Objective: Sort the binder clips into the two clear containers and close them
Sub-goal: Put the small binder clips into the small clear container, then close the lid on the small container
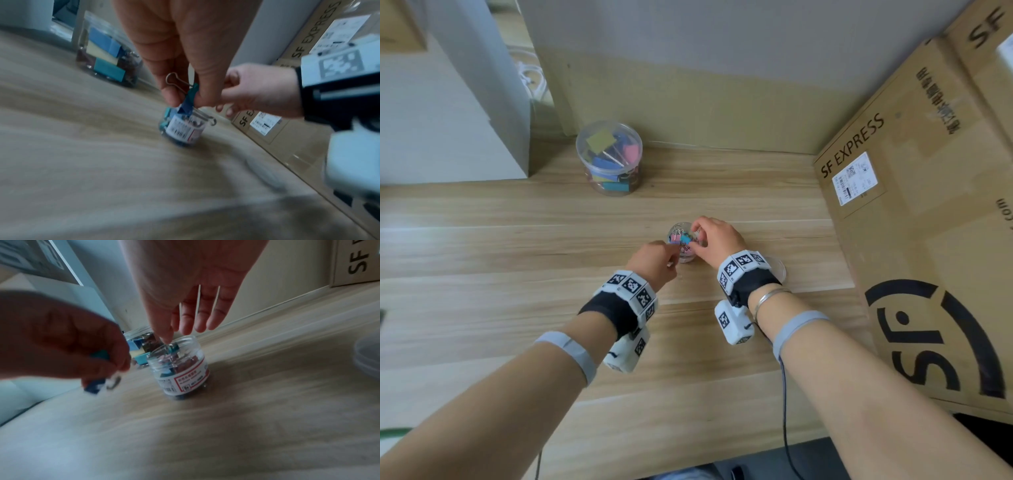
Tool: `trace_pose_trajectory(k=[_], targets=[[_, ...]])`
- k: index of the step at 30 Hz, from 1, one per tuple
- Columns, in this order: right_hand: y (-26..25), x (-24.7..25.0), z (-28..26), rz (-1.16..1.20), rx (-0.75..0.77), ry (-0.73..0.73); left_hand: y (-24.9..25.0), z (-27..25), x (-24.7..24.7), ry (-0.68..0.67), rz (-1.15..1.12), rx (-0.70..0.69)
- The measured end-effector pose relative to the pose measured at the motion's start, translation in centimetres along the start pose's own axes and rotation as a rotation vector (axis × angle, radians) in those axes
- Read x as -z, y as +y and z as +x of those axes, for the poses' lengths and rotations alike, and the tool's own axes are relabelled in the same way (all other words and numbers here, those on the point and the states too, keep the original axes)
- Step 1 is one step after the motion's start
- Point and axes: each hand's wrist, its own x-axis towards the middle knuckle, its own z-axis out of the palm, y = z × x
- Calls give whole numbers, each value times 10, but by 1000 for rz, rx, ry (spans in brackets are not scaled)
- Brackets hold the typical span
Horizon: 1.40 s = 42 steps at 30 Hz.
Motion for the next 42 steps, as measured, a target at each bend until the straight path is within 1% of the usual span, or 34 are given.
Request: trace_pose_trajectory(k=[2,4,9,13,15,17,19,20,22,24,27,33,37,39,42], targets=[[5,-1,-1,-12,-13,17,6,10,11,44,-17,-15],[14,0,-6,-11,-49,35,12,22,18,70,-19,1],[42,7,-21,-34,-127,2,25,47,16,32,-50,27],[70,14,-32,-51,-208,2,20,49,8,40,-133,23],[85,15,-36,-98,-291,-32,15,45,5,87,-162,17],[94,17,-40,-143,-400,-110,8,39,2,186,-212,9],[100,19,-45,-137,-501,-202,0,35,-2,267,-234,0],[103,18,-47,-130,-541,-247,-4,34,-5,263,-211,10],[106,15,-49,-130,-598,-314,-11,34,-12,184,-132,55],[105,10,-48,-146,-613,-333,-15,35,-18,105,-83,111],[95,6,-45,-169,-564,-332,-18,39,-25,40,-98,164],[49,0,-32,-144,-273,-236,-16,38,-27,68,-191,168],[21,4,-21,-120,-162,-133,-13,32,-29,75,-218,144],[10,8,-17,-67,-120,-152,-12,28,-29,72,-245,130],[-2,9,-11,-20,-70,-243,-8,25,-26,13,-269,102]])
